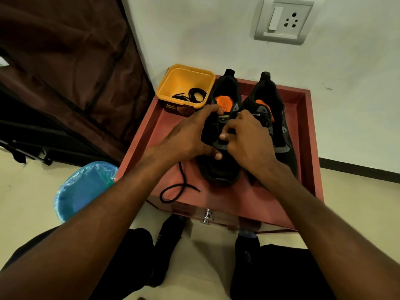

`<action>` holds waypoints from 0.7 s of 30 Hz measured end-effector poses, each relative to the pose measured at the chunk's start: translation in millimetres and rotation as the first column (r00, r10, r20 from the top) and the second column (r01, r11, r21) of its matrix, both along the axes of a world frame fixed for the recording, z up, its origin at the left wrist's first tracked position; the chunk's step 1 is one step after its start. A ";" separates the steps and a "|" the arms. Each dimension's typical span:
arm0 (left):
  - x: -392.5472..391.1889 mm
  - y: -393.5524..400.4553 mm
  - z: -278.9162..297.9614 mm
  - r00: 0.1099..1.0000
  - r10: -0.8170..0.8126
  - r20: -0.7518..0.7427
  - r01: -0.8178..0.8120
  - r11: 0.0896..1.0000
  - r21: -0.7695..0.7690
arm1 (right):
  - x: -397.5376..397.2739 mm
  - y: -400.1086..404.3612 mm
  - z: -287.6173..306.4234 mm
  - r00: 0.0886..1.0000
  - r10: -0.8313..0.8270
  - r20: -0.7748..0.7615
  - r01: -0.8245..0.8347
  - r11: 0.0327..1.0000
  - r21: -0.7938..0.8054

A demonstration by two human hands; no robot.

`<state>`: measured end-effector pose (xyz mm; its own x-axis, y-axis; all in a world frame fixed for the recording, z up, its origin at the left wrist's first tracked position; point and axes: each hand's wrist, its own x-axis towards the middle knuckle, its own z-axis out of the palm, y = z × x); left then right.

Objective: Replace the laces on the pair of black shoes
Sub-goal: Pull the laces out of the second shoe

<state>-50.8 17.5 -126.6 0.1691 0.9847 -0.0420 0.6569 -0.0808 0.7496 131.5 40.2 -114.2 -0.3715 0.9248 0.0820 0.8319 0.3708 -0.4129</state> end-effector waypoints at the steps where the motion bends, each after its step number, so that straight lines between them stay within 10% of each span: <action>1: -0.2 0.1 0.1 1.000 -0.002 -0.001 0.002 1.000 -0.001 | 1.4 1.7 3.4 0.986 -0.079 -0.149 0.068 0.994 -0.081; 4: 0.0 0.4 -0.6 1.000 0.001 0.002 -0.001 1.000 -0.005 | 7.5 2.7 13.1 0.650 -0.455 -0.608 0.054 0.826 -0.561; 8: 0.2 1.9 -0.9 1.000 0.010 0.014 -0.009 1.000 -0.017 | 11.6 -7.3 5.3 0.234 -0.649 -0.724 -0.239 0.683 -0.690; 12: 0.1 1.6 -2.5 1.000 0.009 0.001 -0.009 1.000 -0.002 | 10.0 -5.9 -2.0 0.206 -0.636 -0.744 -0.216 0.712 -0.669; 18: -1.4 1.3 -4.9 1.000 0.014 0.017 -0.014 1.000 -0.009 | 10.0 4.8 11.3 -0.244 -0.822 -0.515 -0.342 0.570 -0.747; 21: -0.8 2.1 -4.8 1.000 0.025 0.003 -0.025 1.000 -0.019 | 13.7 7.1 18.5 -0.176 -0.783 -0.597 -0.269 0.622 -0.736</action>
<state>-51.6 19.6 -131.4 0.1442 0.9877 -0.0598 0.6564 -0.0503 0.7527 145.2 47.3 -95.7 -0.1055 0.8682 -0.4848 -0.6372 -0.4333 -0.6374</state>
